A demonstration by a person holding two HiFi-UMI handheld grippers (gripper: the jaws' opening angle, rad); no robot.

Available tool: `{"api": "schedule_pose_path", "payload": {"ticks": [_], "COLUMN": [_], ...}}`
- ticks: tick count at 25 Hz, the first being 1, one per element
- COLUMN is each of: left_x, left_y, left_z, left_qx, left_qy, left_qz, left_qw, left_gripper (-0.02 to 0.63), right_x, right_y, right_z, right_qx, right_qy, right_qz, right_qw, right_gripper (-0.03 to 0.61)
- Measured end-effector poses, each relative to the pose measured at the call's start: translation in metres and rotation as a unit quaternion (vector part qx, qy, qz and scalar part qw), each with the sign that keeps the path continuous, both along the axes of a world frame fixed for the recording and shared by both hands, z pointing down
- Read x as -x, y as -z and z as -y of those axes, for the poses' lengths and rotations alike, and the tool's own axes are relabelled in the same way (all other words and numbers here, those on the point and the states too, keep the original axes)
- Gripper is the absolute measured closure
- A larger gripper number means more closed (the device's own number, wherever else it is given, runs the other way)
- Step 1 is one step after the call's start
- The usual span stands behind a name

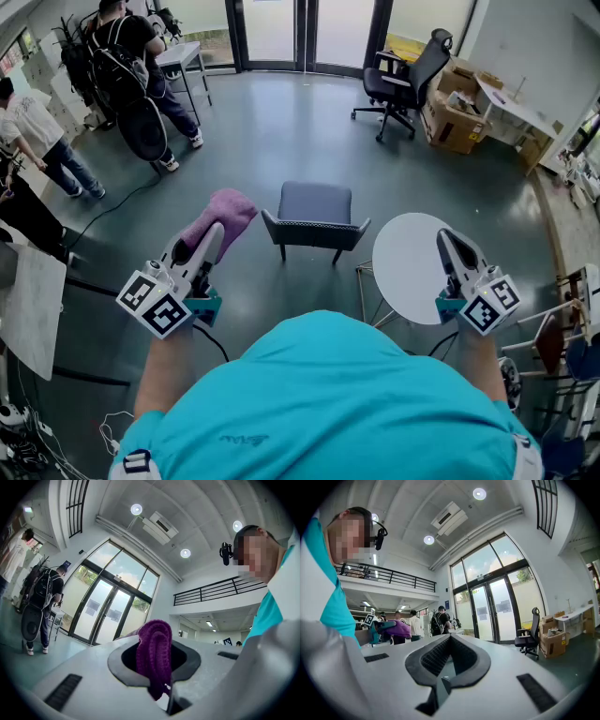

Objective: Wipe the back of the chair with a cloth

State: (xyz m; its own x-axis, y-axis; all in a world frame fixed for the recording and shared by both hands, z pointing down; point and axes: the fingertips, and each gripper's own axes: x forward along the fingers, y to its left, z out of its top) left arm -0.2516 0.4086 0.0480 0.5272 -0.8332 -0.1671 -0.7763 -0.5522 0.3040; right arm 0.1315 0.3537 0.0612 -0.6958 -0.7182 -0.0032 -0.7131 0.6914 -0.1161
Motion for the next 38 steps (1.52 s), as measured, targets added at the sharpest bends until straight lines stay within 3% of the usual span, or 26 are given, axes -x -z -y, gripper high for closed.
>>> {"api": "schedule_pose_path", "payload": {"ticks": [17,27,32,38], "left_x": [0.037,0.094,0.133,0.142], "left_y": [-0.003,0.007,0.002,-0.013], "left_z": [0.013,0.02,0.029,0.056], "left_qx": [-0.005,-0.014,-0.001,0.019], "left_qy": [0.006,-0.003,-0.013,-0.043], "left_qz": [-0.015,-0.005,0.0,0.003], "left_qw": [0.9999,0.9999,0.9999,0.9989], "left_gripper": [0.554,0.554,0.555,0.555], "right_x": [0.042,0.089,0.119,0.132], "right_y": [0.012,0.028,0.032,0.026], "right_z": [0.018,0.037,0.05,0.068], "right_qx": [-0.009,-0.027,-0.024,-0.011], "right_qy": [0.015,-0.007,-0.028,-0.052], "right_qz": [-0.009,0.011,0.02,0.012], "right_qw": [1.0,1.0,0.999,0.999], "right_gripper": [0.588,0.588,0.588,0.588]}}
